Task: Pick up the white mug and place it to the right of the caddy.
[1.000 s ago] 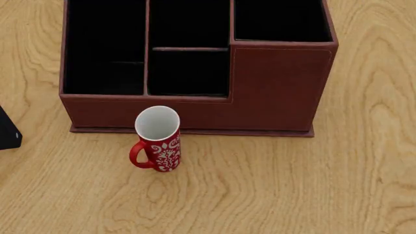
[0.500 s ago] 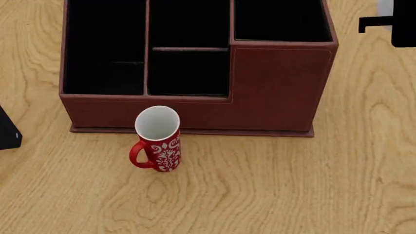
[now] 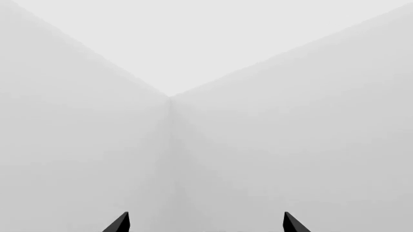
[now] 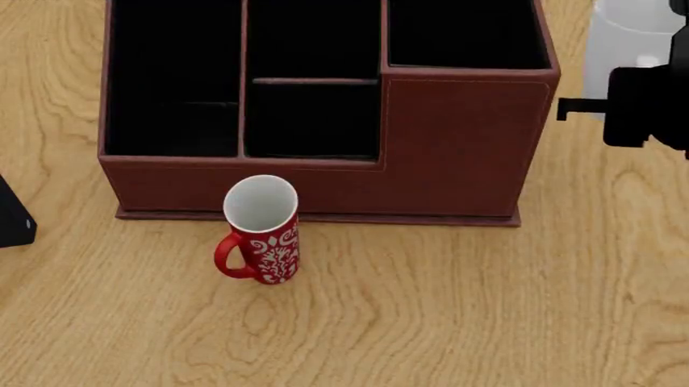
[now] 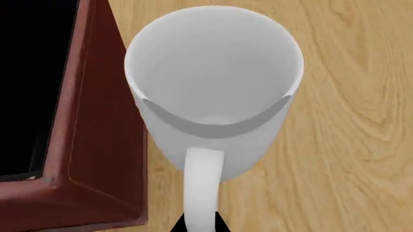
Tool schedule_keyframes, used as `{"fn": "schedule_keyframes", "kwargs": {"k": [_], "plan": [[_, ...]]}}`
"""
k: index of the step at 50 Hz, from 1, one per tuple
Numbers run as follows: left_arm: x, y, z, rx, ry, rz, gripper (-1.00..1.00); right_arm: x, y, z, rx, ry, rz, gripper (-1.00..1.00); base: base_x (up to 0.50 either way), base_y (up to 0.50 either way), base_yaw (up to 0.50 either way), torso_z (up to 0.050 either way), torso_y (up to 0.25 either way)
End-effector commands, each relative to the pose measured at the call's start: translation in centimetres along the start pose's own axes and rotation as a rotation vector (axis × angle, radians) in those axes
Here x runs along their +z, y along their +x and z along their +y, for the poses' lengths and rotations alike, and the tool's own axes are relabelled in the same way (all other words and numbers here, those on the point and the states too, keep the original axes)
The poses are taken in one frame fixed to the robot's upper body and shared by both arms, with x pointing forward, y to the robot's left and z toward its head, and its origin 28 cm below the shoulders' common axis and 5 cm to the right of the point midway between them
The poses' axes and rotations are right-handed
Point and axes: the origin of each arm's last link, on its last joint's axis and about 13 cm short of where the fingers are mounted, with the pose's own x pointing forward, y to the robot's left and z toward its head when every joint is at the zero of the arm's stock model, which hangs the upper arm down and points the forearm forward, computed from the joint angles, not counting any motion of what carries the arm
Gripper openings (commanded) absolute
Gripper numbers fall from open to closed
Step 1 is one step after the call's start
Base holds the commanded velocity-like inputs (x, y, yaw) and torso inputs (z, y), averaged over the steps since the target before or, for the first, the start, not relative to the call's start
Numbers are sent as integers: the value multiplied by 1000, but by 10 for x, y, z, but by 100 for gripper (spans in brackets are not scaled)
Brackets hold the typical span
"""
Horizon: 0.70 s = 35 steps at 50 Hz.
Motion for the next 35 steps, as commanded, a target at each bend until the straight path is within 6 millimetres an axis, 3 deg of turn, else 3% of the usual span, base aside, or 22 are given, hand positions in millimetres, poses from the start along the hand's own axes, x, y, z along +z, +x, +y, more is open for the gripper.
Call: {"fn": "schedule_keyframes", "kwargs": {"k": [1,4,35], "plan": [[0,0,0,-3,8,3,100,-17,13,-3,-21,16,17,-100,0,0,0,0,0],[-2,2,-3,-10,6,7,100,-32,22,-5,-44,22,39,-100,0,0,0,0,0],[-3,1,-4,-12,22,16,100,-67,51,8,-47,10,9,-100,0,0,0,0,1]]}}
